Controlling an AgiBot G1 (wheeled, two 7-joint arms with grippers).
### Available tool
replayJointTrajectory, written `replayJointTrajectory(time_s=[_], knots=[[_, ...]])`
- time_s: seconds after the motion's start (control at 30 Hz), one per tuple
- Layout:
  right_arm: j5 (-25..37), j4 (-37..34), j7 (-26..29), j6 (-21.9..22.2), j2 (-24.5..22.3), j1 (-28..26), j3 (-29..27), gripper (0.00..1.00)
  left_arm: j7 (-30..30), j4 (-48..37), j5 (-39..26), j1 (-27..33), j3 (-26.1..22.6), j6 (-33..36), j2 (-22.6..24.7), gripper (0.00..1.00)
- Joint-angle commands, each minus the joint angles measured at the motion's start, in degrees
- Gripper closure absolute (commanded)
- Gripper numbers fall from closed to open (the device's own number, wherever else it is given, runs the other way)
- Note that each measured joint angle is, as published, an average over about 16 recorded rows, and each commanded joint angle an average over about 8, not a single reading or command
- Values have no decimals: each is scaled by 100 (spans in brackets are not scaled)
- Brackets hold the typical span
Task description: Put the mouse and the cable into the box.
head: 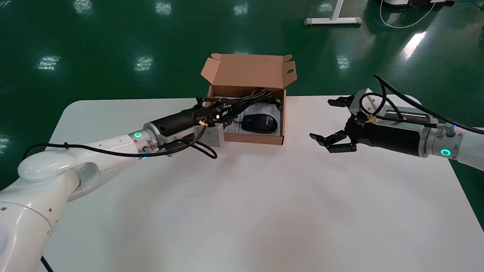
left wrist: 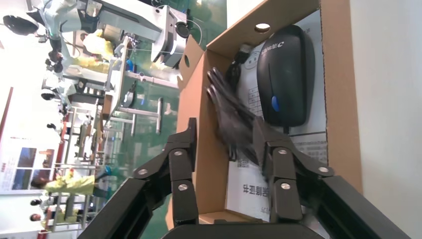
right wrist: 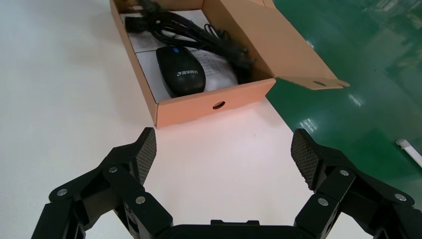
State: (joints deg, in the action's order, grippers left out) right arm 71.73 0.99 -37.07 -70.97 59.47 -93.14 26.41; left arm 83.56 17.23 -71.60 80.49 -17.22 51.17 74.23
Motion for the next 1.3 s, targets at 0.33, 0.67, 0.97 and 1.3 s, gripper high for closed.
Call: replayJointTrajectory(time_s=[0.33, 0.67, 0.97, 1.3], knots=[[-477, -147, 291, 238, 33, -109, -338, 0, -295, -55, 119, 120, 60, 69, 13, 0], [-996, -38, 738, 246, 5, -2, -690, 0, -731, 56, 81, 185, -45, 228, -72, 0], [-1279, 997, 1312, 2, -343, 447, -740, 0, -1958, 843, 489, -108, -22, 683, -615, 0], [-1612, 2219, 1989, -286, -753, 976, -798, 0, -3407, 1772, 971, -454, 6, 1219, -1255, 0]])
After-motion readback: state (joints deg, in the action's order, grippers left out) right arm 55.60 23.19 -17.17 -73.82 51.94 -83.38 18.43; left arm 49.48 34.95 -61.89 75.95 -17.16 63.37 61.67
